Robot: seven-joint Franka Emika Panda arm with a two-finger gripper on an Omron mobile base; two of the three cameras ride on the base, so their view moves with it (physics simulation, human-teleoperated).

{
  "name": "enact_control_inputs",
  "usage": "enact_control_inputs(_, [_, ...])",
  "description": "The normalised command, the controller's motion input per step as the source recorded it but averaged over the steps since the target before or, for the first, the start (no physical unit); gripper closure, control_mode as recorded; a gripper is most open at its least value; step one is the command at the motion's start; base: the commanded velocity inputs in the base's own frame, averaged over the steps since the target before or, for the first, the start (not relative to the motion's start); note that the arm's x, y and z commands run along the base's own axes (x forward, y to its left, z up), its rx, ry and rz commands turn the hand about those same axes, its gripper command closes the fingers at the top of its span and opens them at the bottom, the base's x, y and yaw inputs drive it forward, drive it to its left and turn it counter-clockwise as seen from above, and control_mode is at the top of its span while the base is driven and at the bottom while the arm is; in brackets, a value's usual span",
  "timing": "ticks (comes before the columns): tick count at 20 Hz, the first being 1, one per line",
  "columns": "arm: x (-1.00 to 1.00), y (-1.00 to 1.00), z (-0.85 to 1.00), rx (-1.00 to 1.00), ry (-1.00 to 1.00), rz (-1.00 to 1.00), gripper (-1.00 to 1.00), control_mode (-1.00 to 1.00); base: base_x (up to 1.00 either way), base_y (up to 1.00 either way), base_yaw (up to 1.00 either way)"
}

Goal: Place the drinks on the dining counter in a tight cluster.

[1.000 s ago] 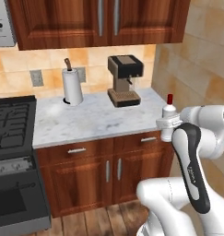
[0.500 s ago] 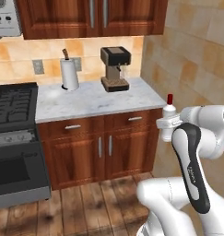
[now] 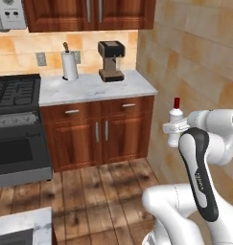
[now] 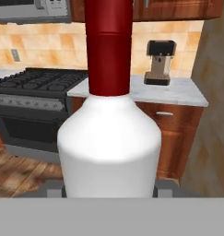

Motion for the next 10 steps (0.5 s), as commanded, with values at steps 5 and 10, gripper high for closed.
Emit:
enact_control_inputs(5, [0.00, 0.00, 0.00, 0.00, 0.00, 0.00, 1.00, 1.00, -0.93, 0.00, -0.02])
enact_control_inputs(10, [0.00, 0.00, 0.00, 0.00, 0.00, 0.00, 1.00, 1.00, -0.94, 0.00, -0.02])
